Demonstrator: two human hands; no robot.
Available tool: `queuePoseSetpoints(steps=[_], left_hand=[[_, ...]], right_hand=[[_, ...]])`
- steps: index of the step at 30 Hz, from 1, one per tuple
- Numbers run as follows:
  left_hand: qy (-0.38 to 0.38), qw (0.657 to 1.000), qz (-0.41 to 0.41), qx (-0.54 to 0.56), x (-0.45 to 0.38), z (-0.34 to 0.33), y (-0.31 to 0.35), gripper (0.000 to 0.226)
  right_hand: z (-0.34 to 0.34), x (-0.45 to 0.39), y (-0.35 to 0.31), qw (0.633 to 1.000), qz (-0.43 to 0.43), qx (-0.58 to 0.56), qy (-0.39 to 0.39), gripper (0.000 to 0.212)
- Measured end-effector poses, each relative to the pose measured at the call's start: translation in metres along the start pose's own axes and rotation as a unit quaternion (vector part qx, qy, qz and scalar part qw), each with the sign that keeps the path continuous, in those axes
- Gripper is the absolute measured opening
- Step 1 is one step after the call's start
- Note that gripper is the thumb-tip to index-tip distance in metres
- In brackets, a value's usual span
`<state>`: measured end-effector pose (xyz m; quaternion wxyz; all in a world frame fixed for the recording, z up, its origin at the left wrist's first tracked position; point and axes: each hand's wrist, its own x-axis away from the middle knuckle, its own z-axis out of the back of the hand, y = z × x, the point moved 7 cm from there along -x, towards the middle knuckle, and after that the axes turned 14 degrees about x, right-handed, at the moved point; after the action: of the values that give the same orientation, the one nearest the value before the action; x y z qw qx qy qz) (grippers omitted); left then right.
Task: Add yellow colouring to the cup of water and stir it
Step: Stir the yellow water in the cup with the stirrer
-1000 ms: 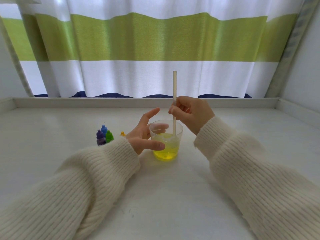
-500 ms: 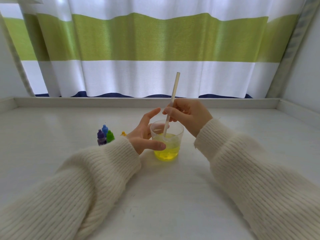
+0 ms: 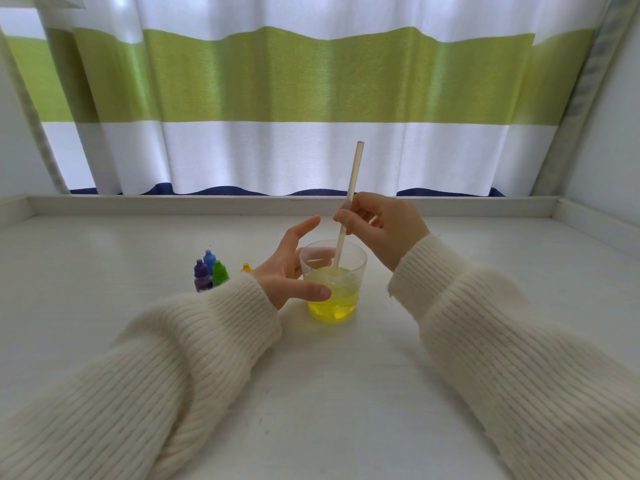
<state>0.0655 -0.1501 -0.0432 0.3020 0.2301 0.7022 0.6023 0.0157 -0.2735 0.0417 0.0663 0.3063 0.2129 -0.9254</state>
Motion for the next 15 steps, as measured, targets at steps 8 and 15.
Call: queuePoseSetpoints(steps=[8,15], left_hand=[[0.003,1.0,-0.01,0.0,0.0015,-0.0011,0.0012,0.093],[0.001,1.0,-0.002,-0.007,-0.0004,0.001,-0.001,0.093]], right_hand=[[0.0032,0.0012,0.0001,1.0,-0.007,0.02,0.0,0.021],[0.0024,0.0029,-0.0039,1.0,-0.01,-0.024,-0.015,0.018]])
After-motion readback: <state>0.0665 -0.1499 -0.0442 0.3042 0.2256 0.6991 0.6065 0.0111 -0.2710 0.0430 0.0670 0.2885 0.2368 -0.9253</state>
